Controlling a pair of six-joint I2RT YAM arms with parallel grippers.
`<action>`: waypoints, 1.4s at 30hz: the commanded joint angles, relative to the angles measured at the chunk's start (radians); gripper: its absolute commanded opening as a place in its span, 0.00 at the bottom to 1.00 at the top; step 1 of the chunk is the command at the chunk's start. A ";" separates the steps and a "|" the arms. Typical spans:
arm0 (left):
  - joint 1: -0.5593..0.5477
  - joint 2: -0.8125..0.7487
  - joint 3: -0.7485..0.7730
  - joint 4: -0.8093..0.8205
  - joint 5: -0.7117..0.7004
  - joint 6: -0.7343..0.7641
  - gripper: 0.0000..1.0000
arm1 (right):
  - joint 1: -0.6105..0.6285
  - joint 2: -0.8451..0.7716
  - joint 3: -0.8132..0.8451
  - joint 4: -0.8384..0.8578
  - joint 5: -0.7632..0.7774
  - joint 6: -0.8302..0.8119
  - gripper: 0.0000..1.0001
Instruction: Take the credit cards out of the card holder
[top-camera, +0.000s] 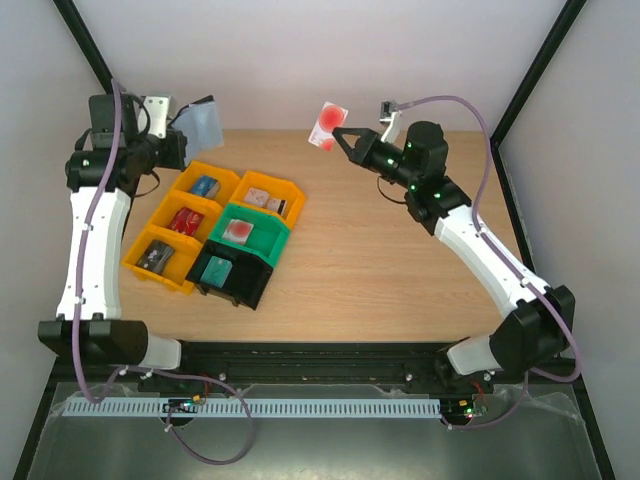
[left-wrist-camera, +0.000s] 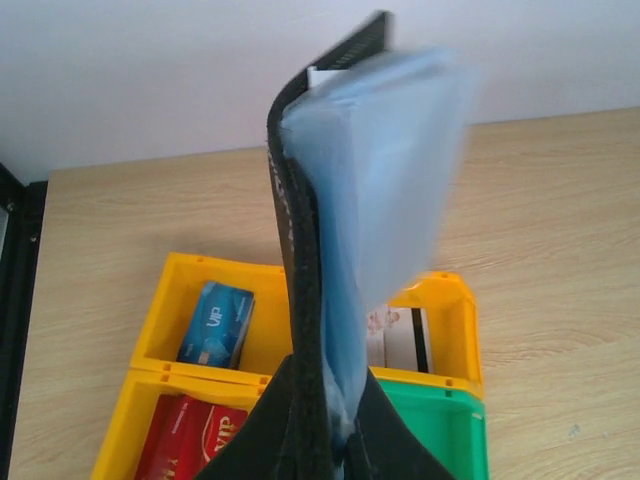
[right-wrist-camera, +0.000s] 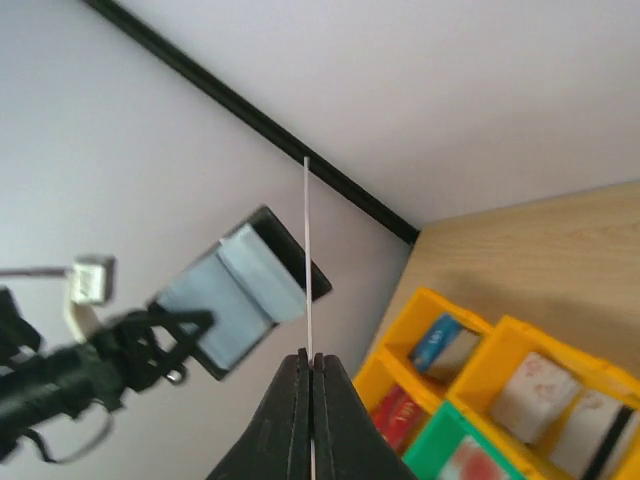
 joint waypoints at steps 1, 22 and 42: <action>0.070 0.055 0.091 -0.065 0.053 0.057 0.02 | 0.016 0.050 -0.036 0.176 0.049 0.408 0.02; 0.181 -0.072 -0.089 -0.199 -0.027 0.092 0.02 | 0.354 0.691 0.188 0.158 0.072 0.646 0.02; 0.202 -0.027 -0.122 -0.203 -0.013 0.100 0.02 | 0.399 0.776 0.216 0.025 0.114 0.602 0.02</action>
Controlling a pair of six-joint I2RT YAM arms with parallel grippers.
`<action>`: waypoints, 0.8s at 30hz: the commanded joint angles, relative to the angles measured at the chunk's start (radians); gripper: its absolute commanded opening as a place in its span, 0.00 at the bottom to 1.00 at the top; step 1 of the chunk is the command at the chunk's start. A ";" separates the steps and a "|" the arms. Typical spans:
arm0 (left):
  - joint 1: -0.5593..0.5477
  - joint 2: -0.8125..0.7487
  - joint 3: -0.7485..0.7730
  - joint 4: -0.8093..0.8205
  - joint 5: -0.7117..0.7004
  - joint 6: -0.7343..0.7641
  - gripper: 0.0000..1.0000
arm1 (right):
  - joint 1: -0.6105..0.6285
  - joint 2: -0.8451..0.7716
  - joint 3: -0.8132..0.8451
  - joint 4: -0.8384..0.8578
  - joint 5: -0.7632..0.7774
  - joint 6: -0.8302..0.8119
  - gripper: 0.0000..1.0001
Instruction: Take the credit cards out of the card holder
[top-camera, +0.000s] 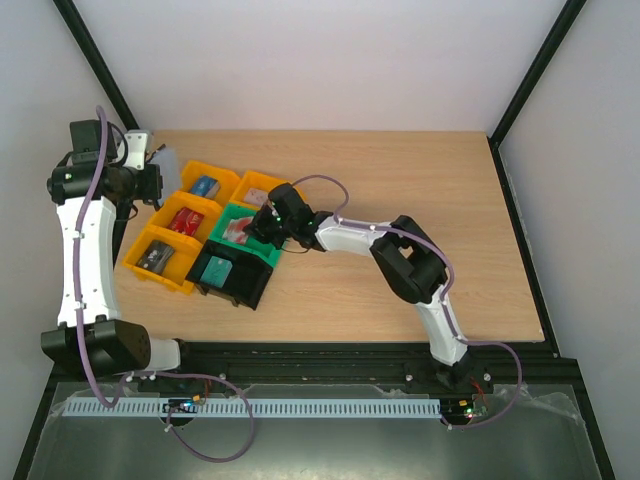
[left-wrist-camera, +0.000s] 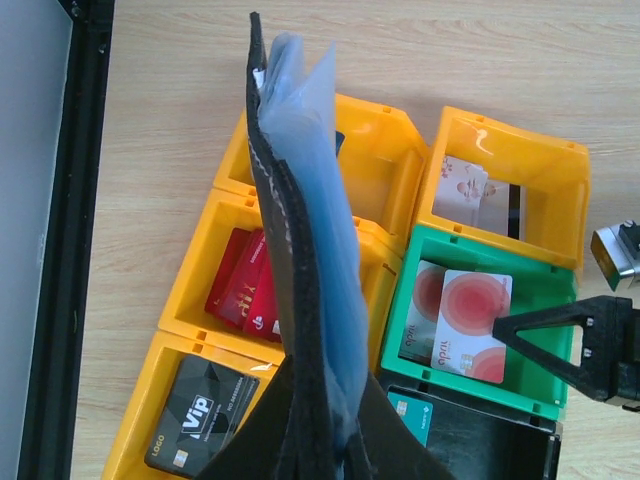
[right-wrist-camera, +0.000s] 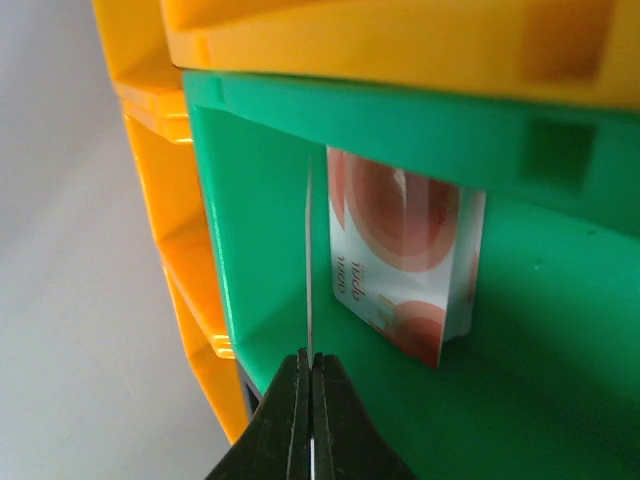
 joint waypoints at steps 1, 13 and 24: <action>0.009 0.010 -0.006 -0.003 0.016 0.006 0.02 | 0.008 0.015 0.026 -0.026 0.033 0.007 0.02; 0.020 0.015 -0.002 -0.002 0.014 0.012 0.02 | 0.012 0.133 0.165 -0.062 0.093 0.060 0.02; 0.032 0.022 -0.001 -0.002 0.025 0.007 0.02 | 0.013 0.125 0.377 -0.500 0.177 -0.151 0.39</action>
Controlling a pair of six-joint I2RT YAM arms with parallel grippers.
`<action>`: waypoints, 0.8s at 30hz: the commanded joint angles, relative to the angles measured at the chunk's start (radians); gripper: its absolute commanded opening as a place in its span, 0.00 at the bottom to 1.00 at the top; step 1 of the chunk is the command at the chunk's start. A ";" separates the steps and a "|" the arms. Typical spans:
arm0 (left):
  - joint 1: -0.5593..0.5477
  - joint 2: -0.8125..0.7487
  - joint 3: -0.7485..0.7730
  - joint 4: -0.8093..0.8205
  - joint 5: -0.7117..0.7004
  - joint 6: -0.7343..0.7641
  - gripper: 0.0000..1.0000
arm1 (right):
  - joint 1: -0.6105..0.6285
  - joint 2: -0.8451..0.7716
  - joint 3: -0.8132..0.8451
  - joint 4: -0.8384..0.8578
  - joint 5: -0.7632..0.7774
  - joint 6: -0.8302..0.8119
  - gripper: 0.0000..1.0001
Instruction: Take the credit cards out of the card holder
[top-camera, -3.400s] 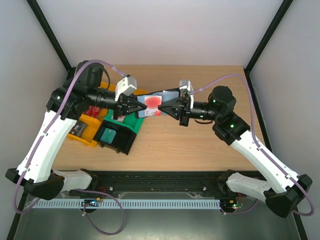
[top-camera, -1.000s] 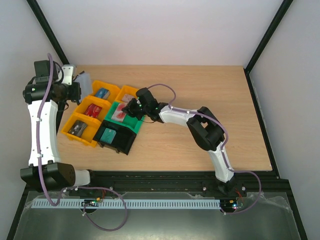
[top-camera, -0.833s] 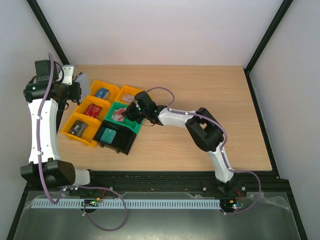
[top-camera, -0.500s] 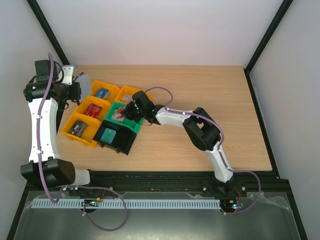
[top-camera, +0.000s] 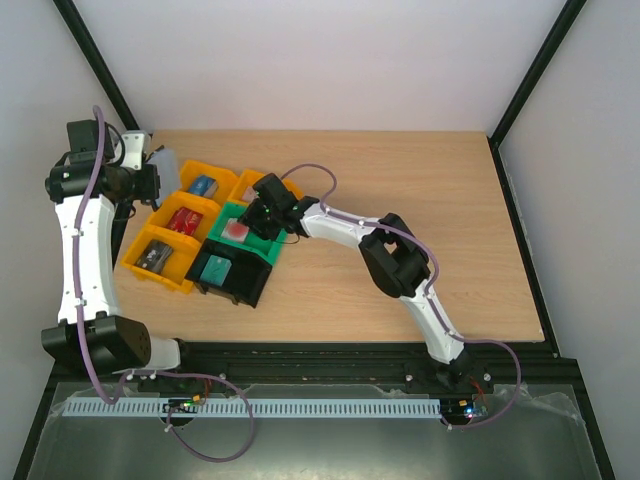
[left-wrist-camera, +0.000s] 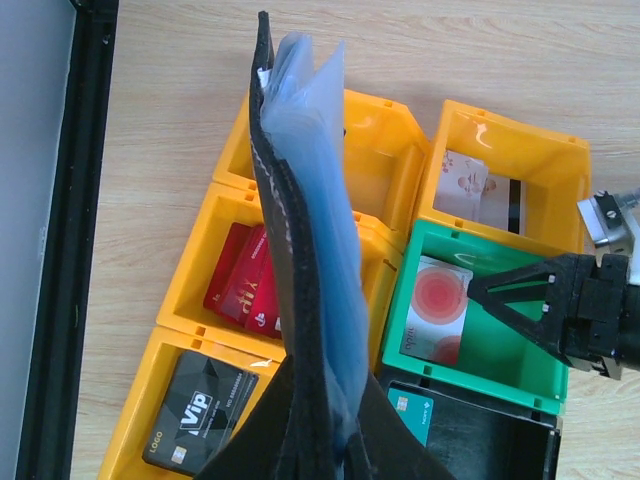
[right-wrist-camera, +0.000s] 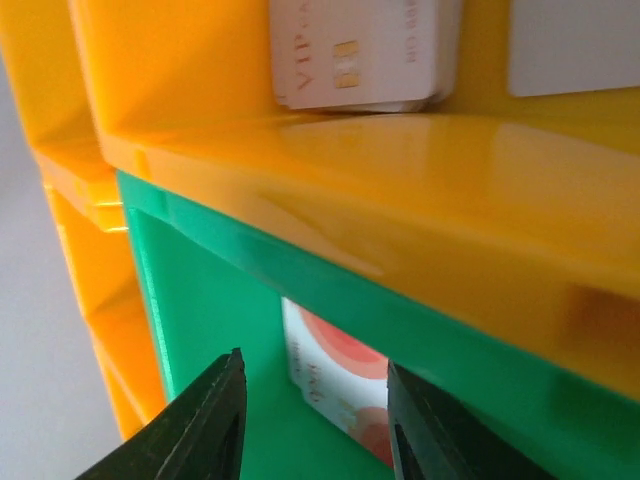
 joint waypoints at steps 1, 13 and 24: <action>0.013 0.009 -0.001 -0.002 0.015 0.005 0.02 | 0.003 -0.035 0.104 -0.266 0.106 -0.130 0.39; 0.018 0.021 -0.004 -0.003 0.016 0.007 0.02 | 0.029 0.058 0.286 -0.528 0.301 -0.311 0.02; 0.020 0.030 0.003 -0.010 0.024 0.006 0.02 | 0.083 0.130 0.328 -0.658 0.408 -0.334 0.02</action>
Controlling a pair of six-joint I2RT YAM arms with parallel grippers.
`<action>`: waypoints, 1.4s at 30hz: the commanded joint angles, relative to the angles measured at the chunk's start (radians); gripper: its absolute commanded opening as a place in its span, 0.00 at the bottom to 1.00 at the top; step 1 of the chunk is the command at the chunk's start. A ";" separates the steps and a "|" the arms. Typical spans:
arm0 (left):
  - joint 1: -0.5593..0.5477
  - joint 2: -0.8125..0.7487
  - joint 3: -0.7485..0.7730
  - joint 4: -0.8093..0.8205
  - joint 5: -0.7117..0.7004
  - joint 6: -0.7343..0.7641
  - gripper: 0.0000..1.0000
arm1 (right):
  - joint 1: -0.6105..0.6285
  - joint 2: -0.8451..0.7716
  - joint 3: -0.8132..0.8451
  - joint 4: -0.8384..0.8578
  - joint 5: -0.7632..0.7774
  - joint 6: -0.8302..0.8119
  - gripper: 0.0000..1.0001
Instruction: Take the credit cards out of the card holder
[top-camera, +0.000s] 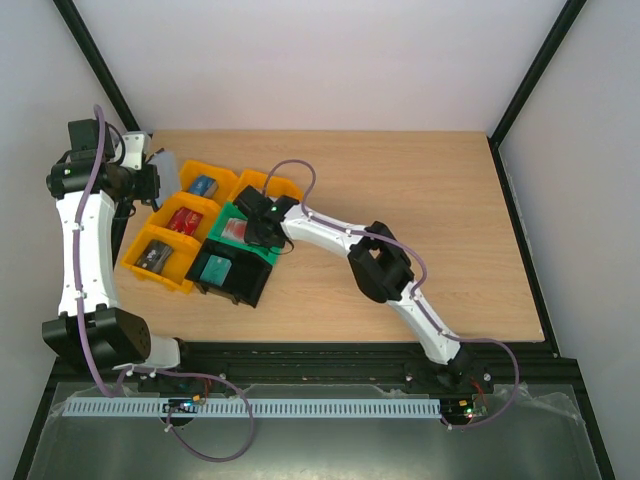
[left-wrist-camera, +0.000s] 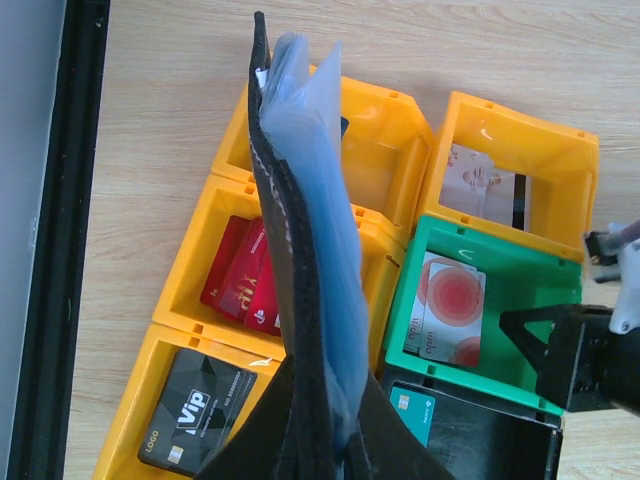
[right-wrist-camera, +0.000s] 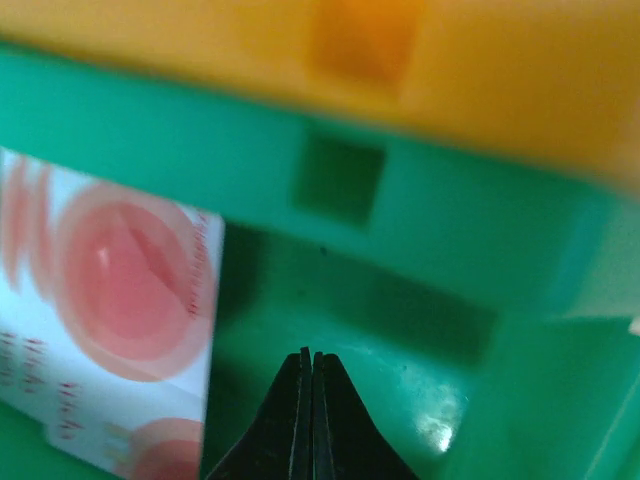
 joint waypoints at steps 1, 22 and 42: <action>0.006 0.002 0.002 -0.008 0.013 0.008 0.02 | 0.016 0.040 0.042 -0.085 0.071 -0.028 0.02; 0.022 0.000 -0.003 -0.012 0.017 0.018 0.02 | 0.034 0.156 0.166 0.261 -0.111 -0.028 0.09; 0.020 0.032 0.112 -0.065 0.225 0.039 0.02 | -0.008 -0.130 0.104 0.271 -0.053 -0.139 0.23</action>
